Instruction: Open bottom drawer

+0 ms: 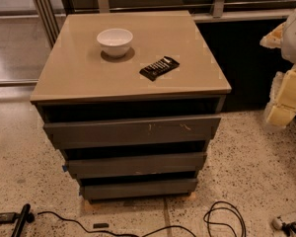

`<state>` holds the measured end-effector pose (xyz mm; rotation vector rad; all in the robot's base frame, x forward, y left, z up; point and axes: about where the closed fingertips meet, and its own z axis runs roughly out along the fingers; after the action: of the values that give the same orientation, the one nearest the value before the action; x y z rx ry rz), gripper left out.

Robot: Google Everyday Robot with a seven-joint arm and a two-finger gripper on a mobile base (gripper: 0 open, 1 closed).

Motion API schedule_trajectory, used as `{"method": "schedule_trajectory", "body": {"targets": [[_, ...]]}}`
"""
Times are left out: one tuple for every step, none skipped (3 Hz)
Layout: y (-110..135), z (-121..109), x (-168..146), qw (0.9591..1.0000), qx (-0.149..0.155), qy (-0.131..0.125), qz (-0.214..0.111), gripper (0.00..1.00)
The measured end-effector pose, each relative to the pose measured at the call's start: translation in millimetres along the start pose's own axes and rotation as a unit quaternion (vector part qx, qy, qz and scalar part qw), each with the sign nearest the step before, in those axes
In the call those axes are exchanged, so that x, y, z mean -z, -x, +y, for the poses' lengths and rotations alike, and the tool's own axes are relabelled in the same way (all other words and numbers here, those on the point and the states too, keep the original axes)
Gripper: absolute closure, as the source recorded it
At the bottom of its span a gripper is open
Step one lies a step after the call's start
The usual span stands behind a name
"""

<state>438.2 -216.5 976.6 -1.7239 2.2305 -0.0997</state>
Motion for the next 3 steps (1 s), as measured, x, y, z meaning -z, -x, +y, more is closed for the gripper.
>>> {"method": "schedule_trajectory", "body": {"targets": [[1, -1, -4, 1.0000, 0.003, 0.002, -0.003, 0.00], [3, 1, -25, 0.9994, 0.015, 0.019, -0.026, 0.00], [2, 15, -74, 0.9946, 0.035, 0.056, -0.080, 0.00]]}}
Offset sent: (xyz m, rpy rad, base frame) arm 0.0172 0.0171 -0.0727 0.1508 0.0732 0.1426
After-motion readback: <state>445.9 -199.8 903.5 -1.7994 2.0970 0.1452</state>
